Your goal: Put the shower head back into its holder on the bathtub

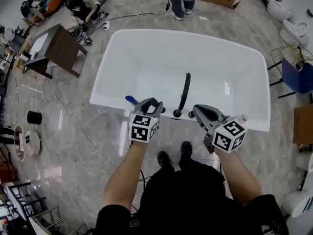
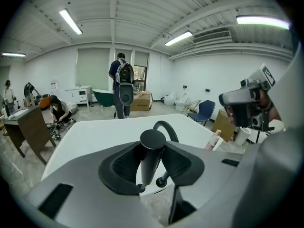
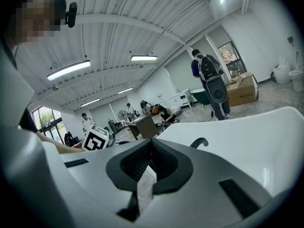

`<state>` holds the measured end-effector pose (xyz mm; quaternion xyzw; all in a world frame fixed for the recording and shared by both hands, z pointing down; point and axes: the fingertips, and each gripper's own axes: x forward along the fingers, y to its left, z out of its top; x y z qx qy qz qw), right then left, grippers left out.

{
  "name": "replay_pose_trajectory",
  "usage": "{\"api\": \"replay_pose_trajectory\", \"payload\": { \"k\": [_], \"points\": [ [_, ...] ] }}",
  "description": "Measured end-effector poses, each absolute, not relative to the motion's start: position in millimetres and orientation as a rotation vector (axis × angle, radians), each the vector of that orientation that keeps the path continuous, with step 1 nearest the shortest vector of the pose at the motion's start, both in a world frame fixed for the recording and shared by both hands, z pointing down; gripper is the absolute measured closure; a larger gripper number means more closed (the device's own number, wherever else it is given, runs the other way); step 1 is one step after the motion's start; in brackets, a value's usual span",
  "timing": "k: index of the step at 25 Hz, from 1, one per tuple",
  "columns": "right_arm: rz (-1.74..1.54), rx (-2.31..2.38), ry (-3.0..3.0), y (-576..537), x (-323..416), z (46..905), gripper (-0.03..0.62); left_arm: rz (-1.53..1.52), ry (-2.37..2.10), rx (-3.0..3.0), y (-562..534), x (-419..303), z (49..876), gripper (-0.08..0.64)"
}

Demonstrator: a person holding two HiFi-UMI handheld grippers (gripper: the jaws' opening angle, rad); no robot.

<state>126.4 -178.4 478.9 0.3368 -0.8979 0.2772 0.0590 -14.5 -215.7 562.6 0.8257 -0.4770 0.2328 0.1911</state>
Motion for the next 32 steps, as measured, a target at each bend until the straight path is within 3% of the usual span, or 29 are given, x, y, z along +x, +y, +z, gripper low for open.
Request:
{"api": "replay_pose_trajectory", "payload": {
  "k": [32],
  "points": [
    [0.954, 0.966, -2.671, -194.8, 140.7, 532.4, 0.578, 0.916, -1.226, 2.067, -217.5, -13.3, 711.9, 0.41]
  ]
}}
